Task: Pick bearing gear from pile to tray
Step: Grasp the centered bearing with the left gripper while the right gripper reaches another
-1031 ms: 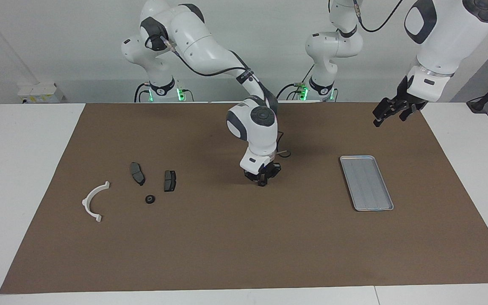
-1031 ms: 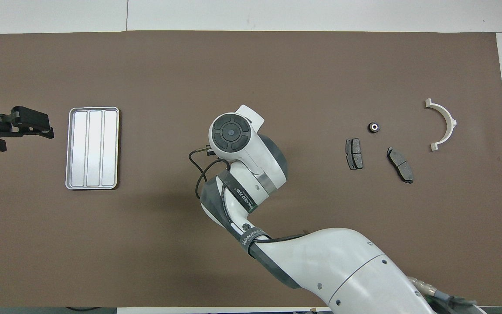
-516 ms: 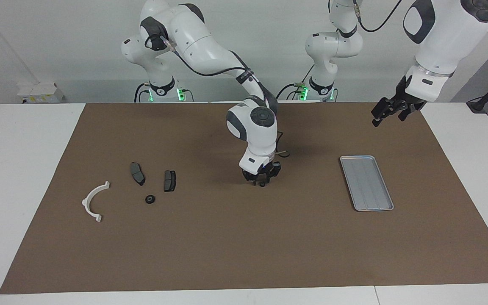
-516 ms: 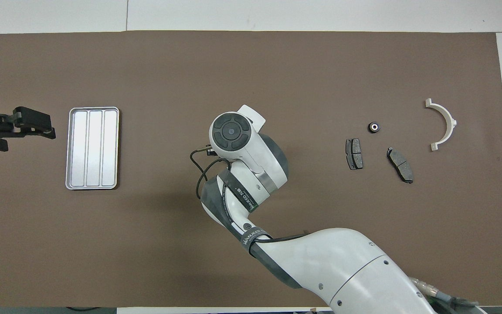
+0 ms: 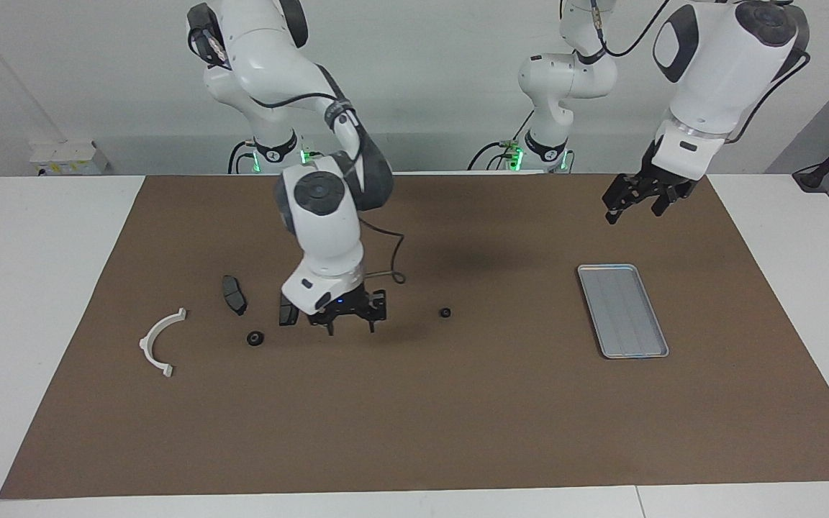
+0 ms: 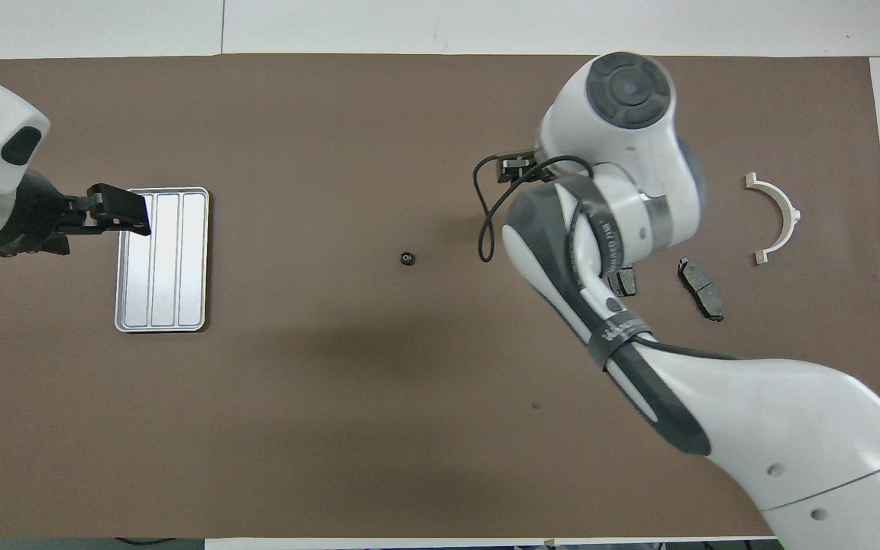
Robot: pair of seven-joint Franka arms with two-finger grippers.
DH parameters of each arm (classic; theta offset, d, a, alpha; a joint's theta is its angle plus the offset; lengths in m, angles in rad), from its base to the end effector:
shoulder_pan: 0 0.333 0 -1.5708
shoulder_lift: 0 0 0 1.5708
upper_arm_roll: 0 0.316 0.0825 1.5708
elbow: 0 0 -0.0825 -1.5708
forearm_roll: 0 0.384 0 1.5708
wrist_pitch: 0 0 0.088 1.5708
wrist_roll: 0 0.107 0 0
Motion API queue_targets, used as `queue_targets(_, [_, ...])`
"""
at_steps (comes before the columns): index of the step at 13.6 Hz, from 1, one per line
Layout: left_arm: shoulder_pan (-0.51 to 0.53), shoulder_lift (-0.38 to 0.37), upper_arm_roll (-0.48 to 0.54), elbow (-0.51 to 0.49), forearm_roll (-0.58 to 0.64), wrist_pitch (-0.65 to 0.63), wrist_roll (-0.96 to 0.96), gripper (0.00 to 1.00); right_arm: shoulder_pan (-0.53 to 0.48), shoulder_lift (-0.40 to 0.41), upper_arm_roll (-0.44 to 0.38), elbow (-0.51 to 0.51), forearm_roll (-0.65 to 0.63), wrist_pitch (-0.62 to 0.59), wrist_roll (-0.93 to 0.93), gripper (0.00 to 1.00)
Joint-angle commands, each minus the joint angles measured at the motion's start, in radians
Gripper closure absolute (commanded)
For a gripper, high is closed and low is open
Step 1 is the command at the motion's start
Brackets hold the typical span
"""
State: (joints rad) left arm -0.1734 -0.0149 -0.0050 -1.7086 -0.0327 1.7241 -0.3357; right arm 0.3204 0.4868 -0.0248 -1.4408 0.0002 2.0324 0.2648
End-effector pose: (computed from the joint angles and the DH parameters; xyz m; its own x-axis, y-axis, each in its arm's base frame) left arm 0.5508 -0.1024 0.5808 0.9867 0.1614 0.0180 0.1606 -0.9862 0.0405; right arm 0.6765 0.2092 0.4198 0.9940 0.0332 0.1041 0.0350 -0.9993 -0.0164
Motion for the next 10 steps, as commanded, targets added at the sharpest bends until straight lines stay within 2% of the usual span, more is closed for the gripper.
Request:
queue_targets(1, [-0.096,0.034,0.011,-0.031,-0.004,0.063,-0.124,0.0,-0.108,0.001,0.019,0.019,0.014,-0.034,-0.119,0.19])
queue_targets(3, [-0.211,0.117,0.011,-0.025,0.013,0.141,-0.271,0.0,-0.214,0.001,0.022,-0.003,0.014,-0.031,-0.247,0.19])
queue_targets(4, [-0.251,0.157,0.011,-0.025,0.017,0.191,-0.345,0.0,-0.231,-0.005,0.022,-0.021,0.015,-0.038,-0.275,0.19])
queue_targets(6, [-0.314,0.216,0.01,-0.032,0.017,0.288,-0.504,0.0,-0.25,-0.025,0.02,-0.076,0.015,-0.028,-0.279,0.2])
queue_targets(10, [-0.458,0.429,0.014,0.026,0.065,0.373,-0.673,0.0,-0.259,-0.047,0.022,-0.136,0.015,-0.009,-0.282,0.21])
